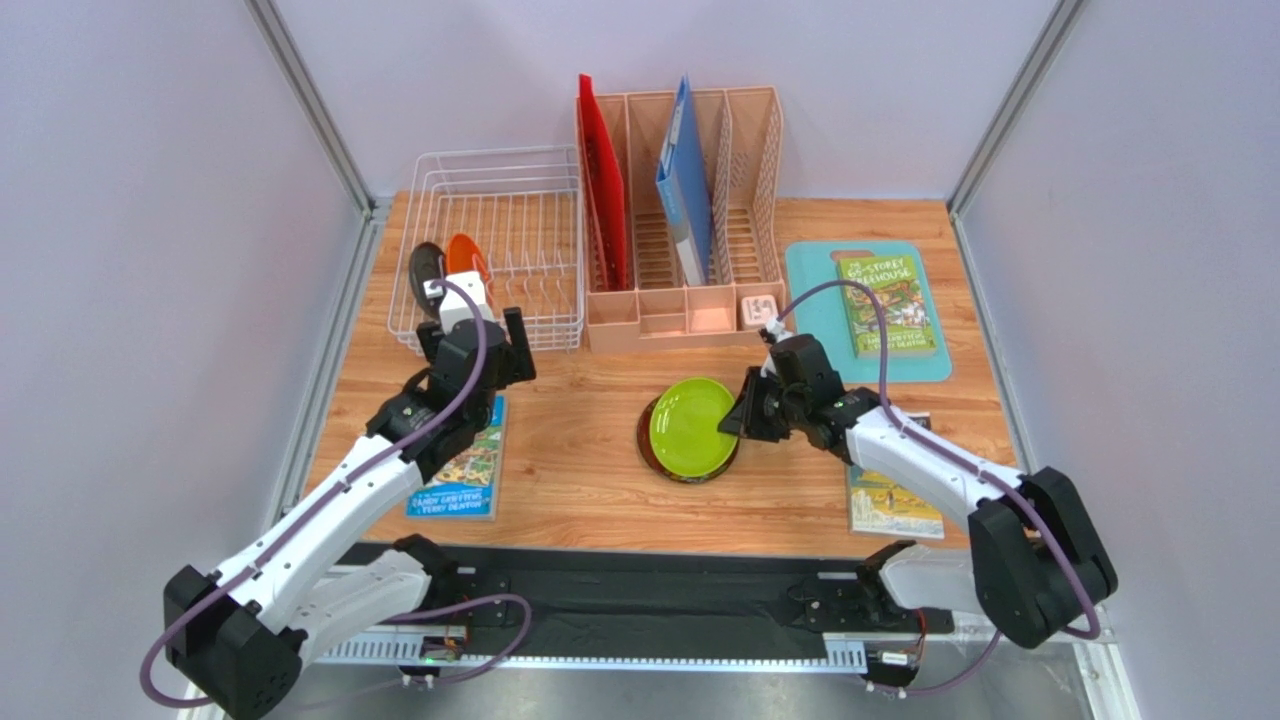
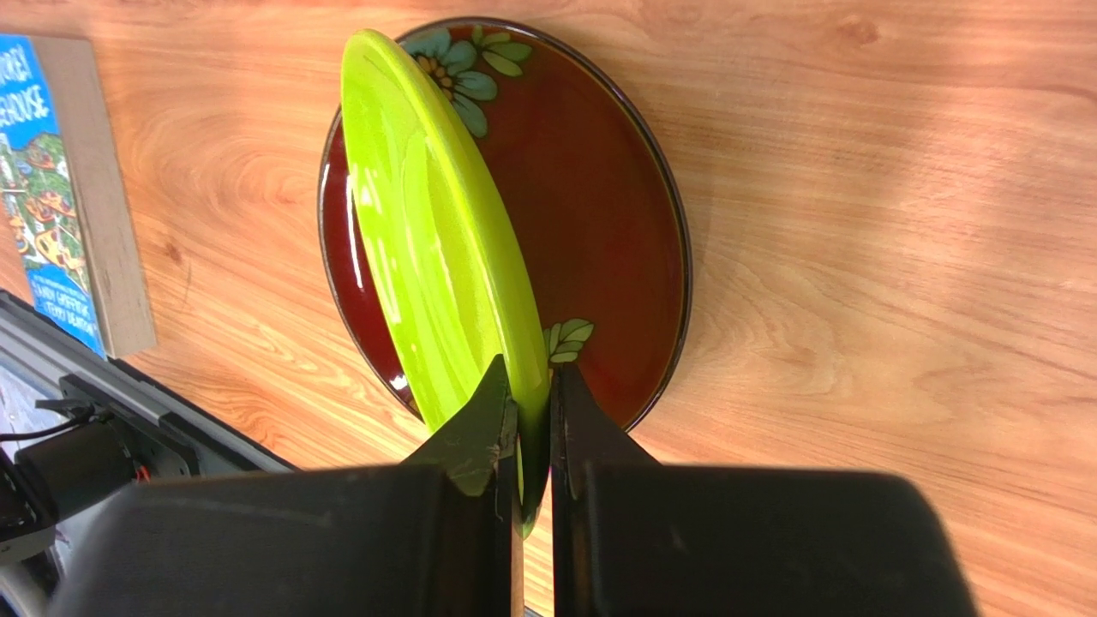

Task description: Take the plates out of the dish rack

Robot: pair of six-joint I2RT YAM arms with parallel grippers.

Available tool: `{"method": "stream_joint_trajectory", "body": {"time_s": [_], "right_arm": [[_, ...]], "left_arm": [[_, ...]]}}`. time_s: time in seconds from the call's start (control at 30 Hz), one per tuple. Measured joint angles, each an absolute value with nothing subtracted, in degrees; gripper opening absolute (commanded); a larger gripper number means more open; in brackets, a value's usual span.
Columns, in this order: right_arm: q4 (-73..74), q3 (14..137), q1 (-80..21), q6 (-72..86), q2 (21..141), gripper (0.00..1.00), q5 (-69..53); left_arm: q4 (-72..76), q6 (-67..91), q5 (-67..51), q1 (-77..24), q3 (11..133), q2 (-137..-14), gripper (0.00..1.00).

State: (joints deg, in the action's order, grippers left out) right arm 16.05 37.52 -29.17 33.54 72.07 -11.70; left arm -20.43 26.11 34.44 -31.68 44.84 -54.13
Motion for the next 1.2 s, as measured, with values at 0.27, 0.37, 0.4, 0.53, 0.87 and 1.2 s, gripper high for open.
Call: {"method": "stream_joint_trajectory", "body": {"time_s": [0.27, 0.37, 0.4, 0.53, 0.87, 1.2], "right_arm": [[13.6, 38.1, -29.1, 33.5, 75.4, 0.28, -14.4], [14.1, 38.1, -29.1, 33.5, 76.2, 0.38, -14.6], [14.1, 38.1, -29.1, 33.4, 76.5, 0.42, -14.6], [14.7, 38.1, -29.1, 32.8, 76.9, 0.50, -14.6], [24.4, 43.5, -29.1, 28.3, 78.0, 0.51, -8.2], [28.0, 44.4, -29.1, 25.5, 77.2, 0.51, -2.4]], "left_arm": [[-20.8, 26.0, 35.0, -31.7, 44.8, -54.5, 0.91], [-20.8, 25.8, 35.0, -31.7, 44.8, -55.0, 0.95], [-20.8, 25.7, 35.1, -31.7, 44.8, -55.2, 0.95], [-20.8, 25.2, 35.7, -31.7, 44.8, -55.9, 0.98], [-20.3, 24.0, 36.5, -31.2, 45.2, -59.5, 0.99], [-17.6, 22.5, 33.1, -22.3, 49.3, -65.9, 0.99]]}}
